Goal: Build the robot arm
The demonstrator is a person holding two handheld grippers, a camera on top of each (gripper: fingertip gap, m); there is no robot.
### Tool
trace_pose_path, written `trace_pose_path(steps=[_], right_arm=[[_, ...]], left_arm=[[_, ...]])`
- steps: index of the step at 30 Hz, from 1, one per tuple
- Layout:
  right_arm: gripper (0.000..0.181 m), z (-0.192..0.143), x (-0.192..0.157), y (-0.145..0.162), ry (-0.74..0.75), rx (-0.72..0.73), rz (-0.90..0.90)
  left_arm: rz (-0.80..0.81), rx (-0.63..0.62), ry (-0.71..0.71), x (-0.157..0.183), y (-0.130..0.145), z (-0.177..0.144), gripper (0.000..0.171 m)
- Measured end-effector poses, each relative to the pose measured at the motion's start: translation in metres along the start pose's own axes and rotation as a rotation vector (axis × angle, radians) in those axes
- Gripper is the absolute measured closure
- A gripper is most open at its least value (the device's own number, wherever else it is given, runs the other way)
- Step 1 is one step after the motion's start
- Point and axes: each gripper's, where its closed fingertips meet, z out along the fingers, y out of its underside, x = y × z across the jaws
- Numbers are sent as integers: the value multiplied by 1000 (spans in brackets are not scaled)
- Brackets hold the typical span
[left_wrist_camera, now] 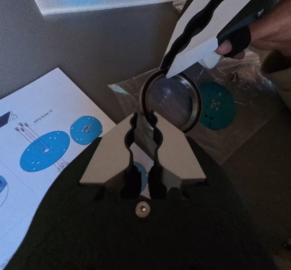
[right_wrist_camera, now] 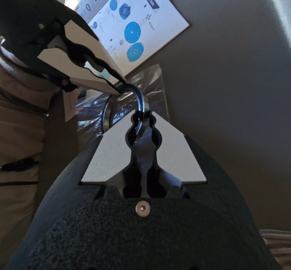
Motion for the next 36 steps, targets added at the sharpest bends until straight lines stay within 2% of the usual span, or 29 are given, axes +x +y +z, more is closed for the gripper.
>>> trace_pose_path(steps=[7,10,12,15,19,23,26,29,32,36], right_arm=[[172,8,18,2,180,-39,-204],[172,10,17,1,183,-36,-188],[169,2,15,-7,169,11,-149],[160,-32,2,-13,146,72,-112],[160,-70,-30,38,204,9,-262],[158,-62,-46,72,243,20,-263],[158,-47,-47,77,257,29,-289],[159,-39,-39,85,312,-52,-310],[179,-41,-36,85,344,-52,-338],[181,-40,-48,82,318,-26,-367]], left_arm=[[106,-22,-105,-5,3,7,153],[124,-36,-126,-5,5,9,153],[125,-2,-162,-9,-1,5,153],[113,51,-131,-3,-8,-9,153],[153,160,-43,20,-10,-35,153],[167,224,42,47,-5,-45,153],[166,224,73,62,1,-43,153],[177,208,90,74,8,-40,153],[187,202,92,82,13,-39,153],[185,207,104,89,13,-41,153]])
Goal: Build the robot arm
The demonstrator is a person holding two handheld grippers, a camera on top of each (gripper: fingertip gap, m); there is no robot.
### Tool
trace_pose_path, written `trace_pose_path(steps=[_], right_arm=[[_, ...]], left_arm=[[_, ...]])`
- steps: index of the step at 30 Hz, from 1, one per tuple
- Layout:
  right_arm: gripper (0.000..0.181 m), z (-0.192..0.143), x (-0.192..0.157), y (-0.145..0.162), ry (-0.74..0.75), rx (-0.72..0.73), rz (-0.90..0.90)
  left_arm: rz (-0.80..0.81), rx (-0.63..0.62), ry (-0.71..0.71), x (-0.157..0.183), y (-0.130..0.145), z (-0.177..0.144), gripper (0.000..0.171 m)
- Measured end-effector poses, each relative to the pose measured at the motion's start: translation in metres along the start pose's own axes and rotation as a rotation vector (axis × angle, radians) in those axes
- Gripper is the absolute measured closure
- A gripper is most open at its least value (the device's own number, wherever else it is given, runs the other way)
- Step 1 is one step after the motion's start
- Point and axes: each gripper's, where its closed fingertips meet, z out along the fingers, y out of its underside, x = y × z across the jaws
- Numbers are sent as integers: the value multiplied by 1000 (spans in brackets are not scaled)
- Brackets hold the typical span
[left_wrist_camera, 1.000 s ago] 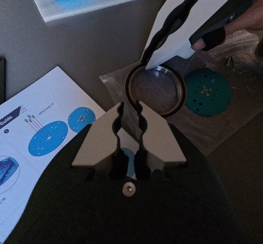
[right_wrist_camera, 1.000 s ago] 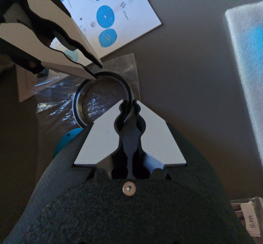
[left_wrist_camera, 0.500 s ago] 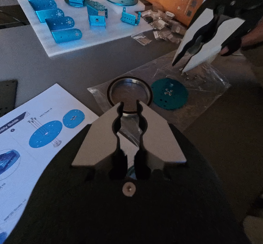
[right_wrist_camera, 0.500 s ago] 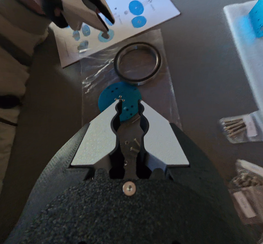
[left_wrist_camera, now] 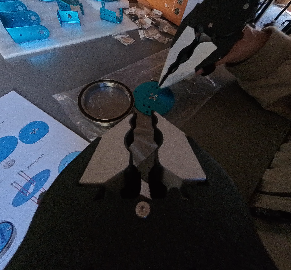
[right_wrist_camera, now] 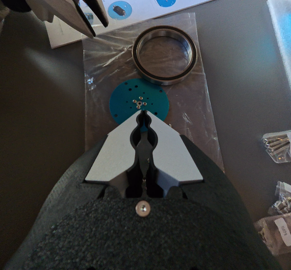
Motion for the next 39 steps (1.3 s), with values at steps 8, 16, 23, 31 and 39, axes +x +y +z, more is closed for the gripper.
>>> trace_pose_path(steps=[8,16,23,31,39], right_arm=[[181,-78,-19,37,121,5,142],[181,-196,-35,176,565,-208,424],[132,-295,-71,262,834,-241,653],[116,-301,-83,271,865,-203,671],[132,-147,-53,85,527,221,387]], left_arm=[[5,-17,-46,-6,9,-8,153],[58,-46,-17,17,11,4,153],[66,-49,34,36,9,14,153],[57,-20,115,63,-3,22,153],[138,-29,43,66,-13,22,153]])
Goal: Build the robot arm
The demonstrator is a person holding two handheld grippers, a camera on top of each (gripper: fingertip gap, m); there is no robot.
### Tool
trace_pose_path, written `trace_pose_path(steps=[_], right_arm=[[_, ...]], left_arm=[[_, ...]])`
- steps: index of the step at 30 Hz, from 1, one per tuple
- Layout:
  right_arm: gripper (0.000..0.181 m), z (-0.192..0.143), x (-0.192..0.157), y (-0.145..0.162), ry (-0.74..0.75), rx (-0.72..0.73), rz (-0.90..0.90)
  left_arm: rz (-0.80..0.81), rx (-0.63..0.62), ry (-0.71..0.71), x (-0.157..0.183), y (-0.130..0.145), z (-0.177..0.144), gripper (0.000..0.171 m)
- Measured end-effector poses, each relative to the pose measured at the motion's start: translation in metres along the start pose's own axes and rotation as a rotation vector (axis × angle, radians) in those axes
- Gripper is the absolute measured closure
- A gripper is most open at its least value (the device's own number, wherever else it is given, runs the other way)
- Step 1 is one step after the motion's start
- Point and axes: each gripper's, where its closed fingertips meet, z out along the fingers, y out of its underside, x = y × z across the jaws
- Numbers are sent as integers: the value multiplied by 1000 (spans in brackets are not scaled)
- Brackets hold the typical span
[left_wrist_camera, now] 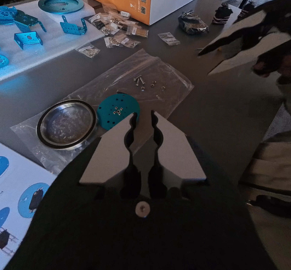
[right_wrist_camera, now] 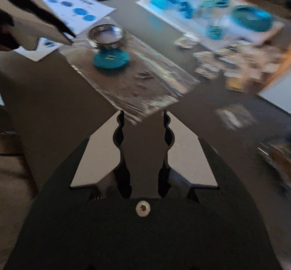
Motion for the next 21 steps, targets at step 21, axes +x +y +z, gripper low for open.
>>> trace_pose_path(steps=[21], right_arm=[[181,71,-33,-7,-63,-91,-27]], left_arm=[[-176,12,-43,-32,34,-32,153]])
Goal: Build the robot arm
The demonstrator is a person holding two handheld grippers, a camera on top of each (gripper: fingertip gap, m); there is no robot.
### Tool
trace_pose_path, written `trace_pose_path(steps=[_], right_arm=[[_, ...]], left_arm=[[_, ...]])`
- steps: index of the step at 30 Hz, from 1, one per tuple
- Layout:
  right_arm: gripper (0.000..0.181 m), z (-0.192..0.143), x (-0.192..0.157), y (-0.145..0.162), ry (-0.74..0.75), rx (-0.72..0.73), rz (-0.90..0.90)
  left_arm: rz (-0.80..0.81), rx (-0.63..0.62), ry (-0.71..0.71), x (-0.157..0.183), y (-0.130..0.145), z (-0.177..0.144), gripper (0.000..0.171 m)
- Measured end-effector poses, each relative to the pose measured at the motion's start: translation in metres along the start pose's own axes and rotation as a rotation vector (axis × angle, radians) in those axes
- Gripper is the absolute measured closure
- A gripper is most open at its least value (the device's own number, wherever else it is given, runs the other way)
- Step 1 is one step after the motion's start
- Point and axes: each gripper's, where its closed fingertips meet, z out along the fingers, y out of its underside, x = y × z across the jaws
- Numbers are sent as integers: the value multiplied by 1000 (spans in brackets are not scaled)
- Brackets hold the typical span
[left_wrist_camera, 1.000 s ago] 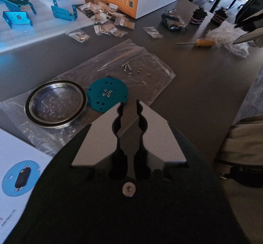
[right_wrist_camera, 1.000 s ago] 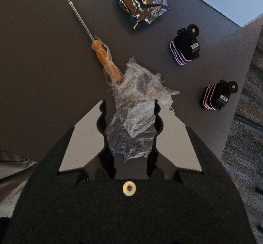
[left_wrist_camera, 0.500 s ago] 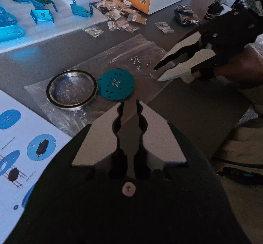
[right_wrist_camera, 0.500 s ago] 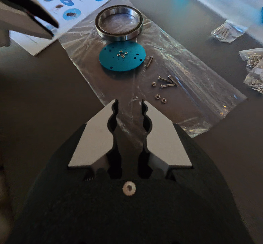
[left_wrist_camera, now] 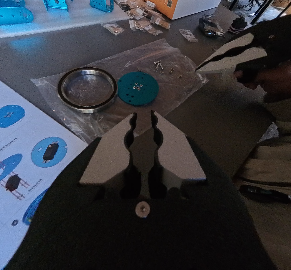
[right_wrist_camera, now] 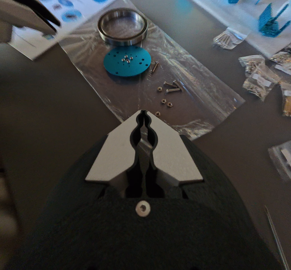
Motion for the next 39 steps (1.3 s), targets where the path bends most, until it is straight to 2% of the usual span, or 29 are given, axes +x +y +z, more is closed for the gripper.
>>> trace_pose_path(steps=[3,6,8,9,10,12,15,18,23,27,30,32,33,36,39], right_arm=[[181,-53,34,6,60,67,110],[181,-140,105,46,365,21,114],[181,-190,126,69,413,59,216],[173,-206,130,84,405,53,270],[156,-217,135,103,426,14,284],[128,-232,137,130,484,-63,149],[133,-251,138,144,641,-74,56],[124,-253,128,148,620,-62,66],[129,-251,103,107,562,190,-62],[127,-244,99,103,527,248,-54],[127,-245,94,91,475,325,-35],[130,-247,81,71,396,439,-7],[137,-247,77,64,367,484,24],[135,-224,62,50,269,510,63],[134,-173,47,42,215,360,12]], left_arm=[[20,-3,69,18,-7,14,153],[67,-5,113,36,-14,27,153],[56,4,193,56,-21,38,153],[38,7,238,68,-27,45,153],[16,8,283,82,-34,53,153],[-11,6,382,115,-51,72,152],[-40,-52,565,172,-70,99,149],[-76,-121,653,215,-86,132,148],[-35,-259,867,300,-97,173,142],[14,-305,931,337,-101,201,139],[116,-278,816,329,-102,217,136],[154,-222,741,309,-107,213,139],[170,-187,685,294,-109,209,139],[212,-88,462,228,-106,181,139],[205,-49,169,139,-86,129,138]])
